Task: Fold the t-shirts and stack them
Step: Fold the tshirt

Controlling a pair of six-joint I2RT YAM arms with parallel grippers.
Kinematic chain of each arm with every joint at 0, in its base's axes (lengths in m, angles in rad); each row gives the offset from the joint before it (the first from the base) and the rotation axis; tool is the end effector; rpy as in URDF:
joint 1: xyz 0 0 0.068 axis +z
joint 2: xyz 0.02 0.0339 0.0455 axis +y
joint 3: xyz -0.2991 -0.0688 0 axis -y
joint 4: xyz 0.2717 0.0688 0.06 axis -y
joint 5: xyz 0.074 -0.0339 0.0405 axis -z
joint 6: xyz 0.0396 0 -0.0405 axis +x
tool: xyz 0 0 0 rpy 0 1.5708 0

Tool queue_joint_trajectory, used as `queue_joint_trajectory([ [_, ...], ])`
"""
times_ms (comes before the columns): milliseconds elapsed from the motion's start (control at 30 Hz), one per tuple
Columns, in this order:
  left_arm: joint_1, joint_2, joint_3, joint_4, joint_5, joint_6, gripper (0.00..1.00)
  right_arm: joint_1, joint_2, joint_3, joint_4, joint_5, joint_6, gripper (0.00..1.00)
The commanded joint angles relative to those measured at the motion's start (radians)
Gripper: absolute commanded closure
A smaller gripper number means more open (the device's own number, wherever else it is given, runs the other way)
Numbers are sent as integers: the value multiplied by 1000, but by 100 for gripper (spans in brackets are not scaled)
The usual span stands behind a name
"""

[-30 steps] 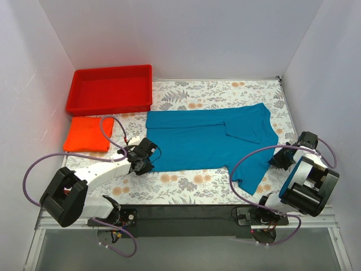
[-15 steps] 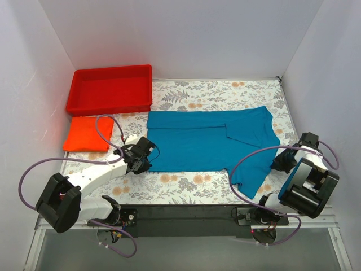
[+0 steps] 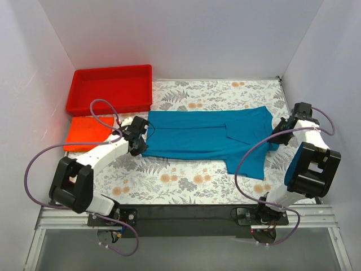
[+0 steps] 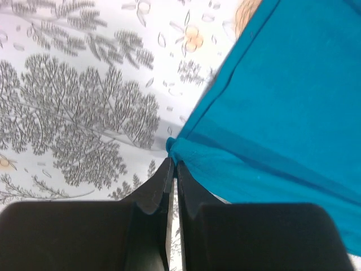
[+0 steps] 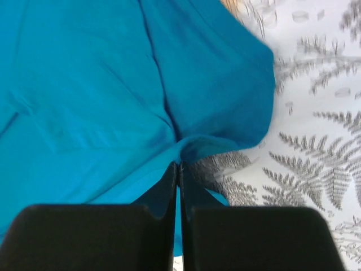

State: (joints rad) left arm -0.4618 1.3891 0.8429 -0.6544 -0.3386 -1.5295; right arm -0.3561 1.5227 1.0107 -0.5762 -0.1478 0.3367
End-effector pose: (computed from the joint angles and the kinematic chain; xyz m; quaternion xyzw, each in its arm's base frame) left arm 0.2472 -0.1083 0.2140 -0.5197 0.8183 -0.0621 0.2376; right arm 0.3061 -0.1076 0.2312 0.3122 0.9168 0.0694 0.2390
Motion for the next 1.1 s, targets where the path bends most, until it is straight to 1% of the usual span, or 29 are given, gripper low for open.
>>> queue_joint_trajectory([
  [0,63,96,136,39,-5,94,100,31,94,163,-13,50,-4,99],
  [167,109,249,258,47,4,132,100,36,206,293,-24,51,-21,99],
  [367,117,362,338,67,3,172,100,36,304,358,-22,66,-30,99],
  [733,115,429,413,96,-20,229,100,-3,341,358,-17,109,-34,99],
  [1067,115,439,397,136,-25,236,100,-4,346,371,-17,90,-34,99],
])
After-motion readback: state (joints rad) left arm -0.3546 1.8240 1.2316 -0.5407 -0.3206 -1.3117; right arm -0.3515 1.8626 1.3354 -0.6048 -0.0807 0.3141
